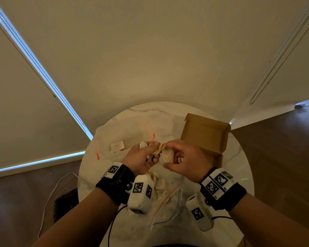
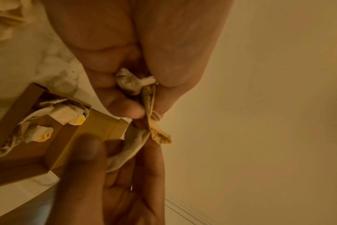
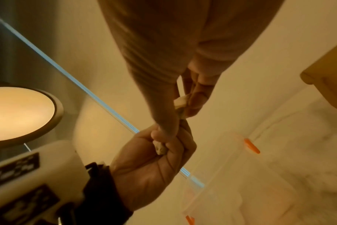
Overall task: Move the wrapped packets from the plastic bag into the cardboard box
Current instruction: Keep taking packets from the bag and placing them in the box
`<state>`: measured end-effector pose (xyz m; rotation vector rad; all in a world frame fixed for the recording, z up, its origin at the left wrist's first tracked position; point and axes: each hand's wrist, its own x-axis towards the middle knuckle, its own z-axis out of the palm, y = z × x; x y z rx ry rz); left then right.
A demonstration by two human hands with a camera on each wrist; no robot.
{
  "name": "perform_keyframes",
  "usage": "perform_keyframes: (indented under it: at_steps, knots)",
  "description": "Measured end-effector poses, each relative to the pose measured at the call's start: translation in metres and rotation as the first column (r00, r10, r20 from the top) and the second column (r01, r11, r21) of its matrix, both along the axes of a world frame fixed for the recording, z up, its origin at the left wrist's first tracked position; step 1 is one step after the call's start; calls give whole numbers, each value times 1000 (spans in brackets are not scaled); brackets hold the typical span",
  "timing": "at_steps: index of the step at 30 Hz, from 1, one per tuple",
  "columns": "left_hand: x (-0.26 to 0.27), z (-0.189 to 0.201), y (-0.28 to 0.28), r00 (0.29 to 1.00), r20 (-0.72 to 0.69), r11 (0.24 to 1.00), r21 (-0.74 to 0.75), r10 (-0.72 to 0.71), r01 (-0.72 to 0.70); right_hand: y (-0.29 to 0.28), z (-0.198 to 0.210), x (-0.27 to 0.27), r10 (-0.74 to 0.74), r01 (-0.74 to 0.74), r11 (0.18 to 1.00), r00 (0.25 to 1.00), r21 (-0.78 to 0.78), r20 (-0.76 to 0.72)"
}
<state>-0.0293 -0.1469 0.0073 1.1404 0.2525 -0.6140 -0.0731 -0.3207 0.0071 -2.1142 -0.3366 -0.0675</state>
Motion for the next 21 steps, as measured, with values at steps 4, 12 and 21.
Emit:
perform_keyframes:
  at_steps: [4, 12, 21]
  knots:
    - [1, -1, 3, 999, -45, 999, -42, 18, -20, -5, 1, 2, -38, 39, 999, 997, -10, 70]
    - [0, -2, 9, 985, -149, 989, -100, 89, -105, -25, 15, 4, -102, 123, 987, 976, 99, -192]
    - [4, -1, 15, 965, -232, 986, -82, 121, -143, -36, 33, 5, -120, 148, 981, 970, 123, -211]
